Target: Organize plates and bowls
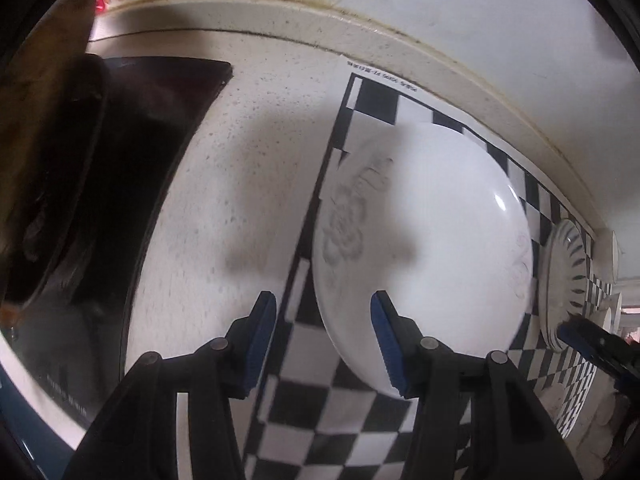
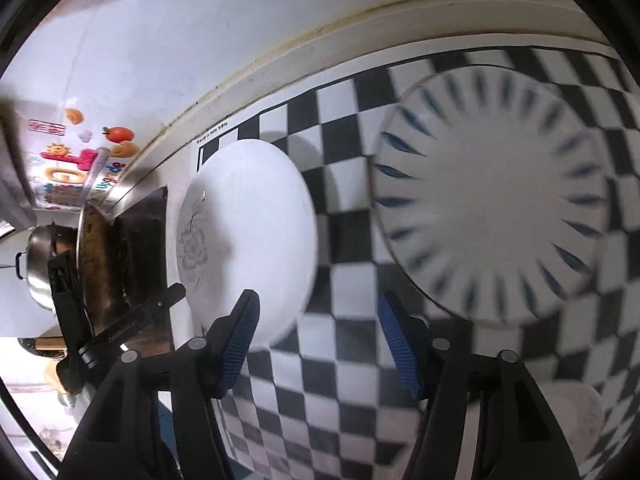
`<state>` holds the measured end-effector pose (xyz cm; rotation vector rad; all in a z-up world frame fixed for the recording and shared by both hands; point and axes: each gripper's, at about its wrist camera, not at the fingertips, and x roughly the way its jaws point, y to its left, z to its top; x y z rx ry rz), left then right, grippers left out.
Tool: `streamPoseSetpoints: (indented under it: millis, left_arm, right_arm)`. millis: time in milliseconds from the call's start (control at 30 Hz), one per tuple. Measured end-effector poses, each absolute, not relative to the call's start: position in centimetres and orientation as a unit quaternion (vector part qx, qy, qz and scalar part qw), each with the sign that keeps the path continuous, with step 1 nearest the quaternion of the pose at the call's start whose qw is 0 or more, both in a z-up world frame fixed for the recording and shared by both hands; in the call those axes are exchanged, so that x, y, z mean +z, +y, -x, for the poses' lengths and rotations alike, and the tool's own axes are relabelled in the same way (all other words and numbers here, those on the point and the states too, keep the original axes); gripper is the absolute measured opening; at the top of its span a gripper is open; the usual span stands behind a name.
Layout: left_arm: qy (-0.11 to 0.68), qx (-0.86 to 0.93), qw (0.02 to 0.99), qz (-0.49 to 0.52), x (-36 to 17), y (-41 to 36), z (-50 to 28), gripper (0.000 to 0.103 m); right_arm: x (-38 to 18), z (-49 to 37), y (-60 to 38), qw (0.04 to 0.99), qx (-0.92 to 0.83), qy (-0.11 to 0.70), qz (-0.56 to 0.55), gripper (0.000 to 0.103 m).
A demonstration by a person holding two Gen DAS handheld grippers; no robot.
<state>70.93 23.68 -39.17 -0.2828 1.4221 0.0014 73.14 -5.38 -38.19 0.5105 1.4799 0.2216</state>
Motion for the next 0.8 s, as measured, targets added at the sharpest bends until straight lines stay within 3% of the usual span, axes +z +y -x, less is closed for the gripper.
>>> streamPoseSetpoints:
  millis: [367, 600, 667, 800]
  left_arm:
    - [0.664, -0.041, 0.733, 0.142, -41.6, 23.6, -74.5, 0.045]
    - [0.67, -0.047, 0.732, 0.117, -42.0, 22.5, -76.6, 0.044]
    - [0.669, -0.05, 0.733, 0.111, -42.1, 22.1, -77.0, 0.038]
    - [0.668, -0.049, 0.736, 0.104, -41.9, 21.7, -77.1, 0.036]
  right_arm:
    - [-42.8, -77.1, -3.1, 0.672, 0.093, 0.696, -0.235, 0.043]
    - [-44.2, -78.3, -2.5, 0.662, 0.101, 0.704, -0.236, 0.04]
    - [-44.8, -78.6, -2.1, 0.654, 0.107, 0.71, -0.24, 0.04]
    - [-45.2, -78.6, -1.8, 0.66, 0.108, 0.708, -0.226, 0.027]
